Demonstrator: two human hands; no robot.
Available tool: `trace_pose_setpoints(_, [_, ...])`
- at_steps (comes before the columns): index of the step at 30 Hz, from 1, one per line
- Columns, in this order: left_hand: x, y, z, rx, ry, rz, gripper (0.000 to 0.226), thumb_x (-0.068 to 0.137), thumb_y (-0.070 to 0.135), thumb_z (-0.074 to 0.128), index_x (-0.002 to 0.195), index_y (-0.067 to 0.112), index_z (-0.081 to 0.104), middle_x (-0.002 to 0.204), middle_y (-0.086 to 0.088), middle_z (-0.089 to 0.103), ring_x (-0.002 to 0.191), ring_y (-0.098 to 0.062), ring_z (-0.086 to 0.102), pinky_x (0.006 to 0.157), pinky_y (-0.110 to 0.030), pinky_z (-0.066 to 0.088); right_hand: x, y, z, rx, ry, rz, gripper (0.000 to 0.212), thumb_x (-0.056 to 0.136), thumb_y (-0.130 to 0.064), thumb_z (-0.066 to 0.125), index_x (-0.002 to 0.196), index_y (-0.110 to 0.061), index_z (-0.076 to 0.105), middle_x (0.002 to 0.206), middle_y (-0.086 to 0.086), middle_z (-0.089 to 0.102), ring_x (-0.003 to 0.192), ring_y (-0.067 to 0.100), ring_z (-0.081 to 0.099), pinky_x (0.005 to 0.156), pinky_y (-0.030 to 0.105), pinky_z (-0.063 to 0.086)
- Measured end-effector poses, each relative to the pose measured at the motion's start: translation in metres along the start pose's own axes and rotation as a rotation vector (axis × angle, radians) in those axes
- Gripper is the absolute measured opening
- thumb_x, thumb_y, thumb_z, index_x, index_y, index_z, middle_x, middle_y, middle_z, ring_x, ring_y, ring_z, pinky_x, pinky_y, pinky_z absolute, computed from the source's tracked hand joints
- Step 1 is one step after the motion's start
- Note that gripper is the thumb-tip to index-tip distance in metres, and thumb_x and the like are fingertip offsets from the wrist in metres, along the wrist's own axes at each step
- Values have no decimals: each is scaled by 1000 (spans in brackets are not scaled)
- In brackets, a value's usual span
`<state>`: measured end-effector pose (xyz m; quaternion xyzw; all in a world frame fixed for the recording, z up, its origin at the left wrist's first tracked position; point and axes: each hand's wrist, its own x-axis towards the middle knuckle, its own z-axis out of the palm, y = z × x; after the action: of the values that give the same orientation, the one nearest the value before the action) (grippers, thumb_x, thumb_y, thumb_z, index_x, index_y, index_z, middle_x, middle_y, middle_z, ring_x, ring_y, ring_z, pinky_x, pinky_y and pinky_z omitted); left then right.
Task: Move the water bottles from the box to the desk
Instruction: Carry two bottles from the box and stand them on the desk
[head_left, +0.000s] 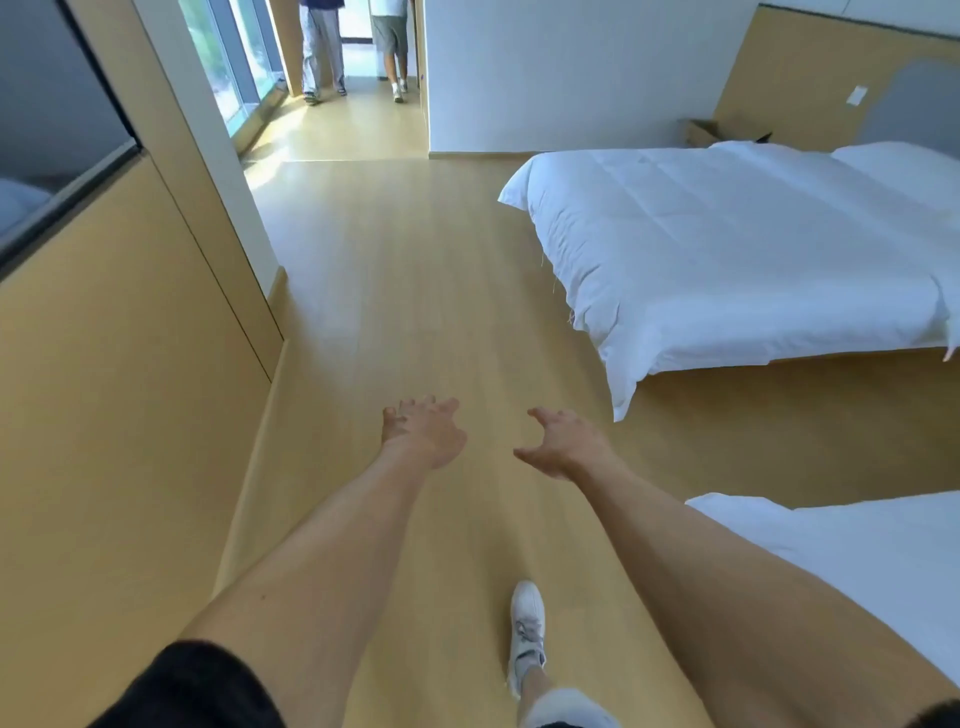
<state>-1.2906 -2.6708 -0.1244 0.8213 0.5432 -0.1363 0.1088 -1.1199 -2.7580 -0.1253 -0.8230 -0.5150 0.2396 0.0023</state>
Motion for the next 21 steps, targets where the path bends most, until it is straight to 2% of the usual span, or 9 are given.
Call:
trace_pose_setpoints(8, [161, -4, -68, -5, -7, -125, 56, 101, 51, 39, 154, 34, 32, 154, -5, 39, 138, -32, 40, 110, -45, 31, 193, -19, -64, -27, -34, -118, 74, 89, -61, 53, 153, -33, 30, 154, 6, 41, 141, 27, 39, 114, 44, 36])
trace_pose_setpoints(13, [248, 2, -114, -43, 10, -185, 56, 102, 53, 37, 154, 34, 30, 155, -5, 39, 138, -32, 41, 110, -45, 31, 286, -26, -120, -40, -23, -152, 72, 91, -61, 52, 154, -34, 29, 155, 5, 40, 142, 26, 38, 114, 43, 37])
trace_pose_setpoints(21, [366, 12, -153, -52, 5, -196, 57, 101, 54, 36, 154, 34, 31, 155, -6, 38, 138, -32, 40, 110, -47, 31, 396, -35, -165, -52, -33, -166, 72, 92, -62, 50, 153, -31, 30, 154, 6, 41, 141, 26, 39, 113, 45, 36])
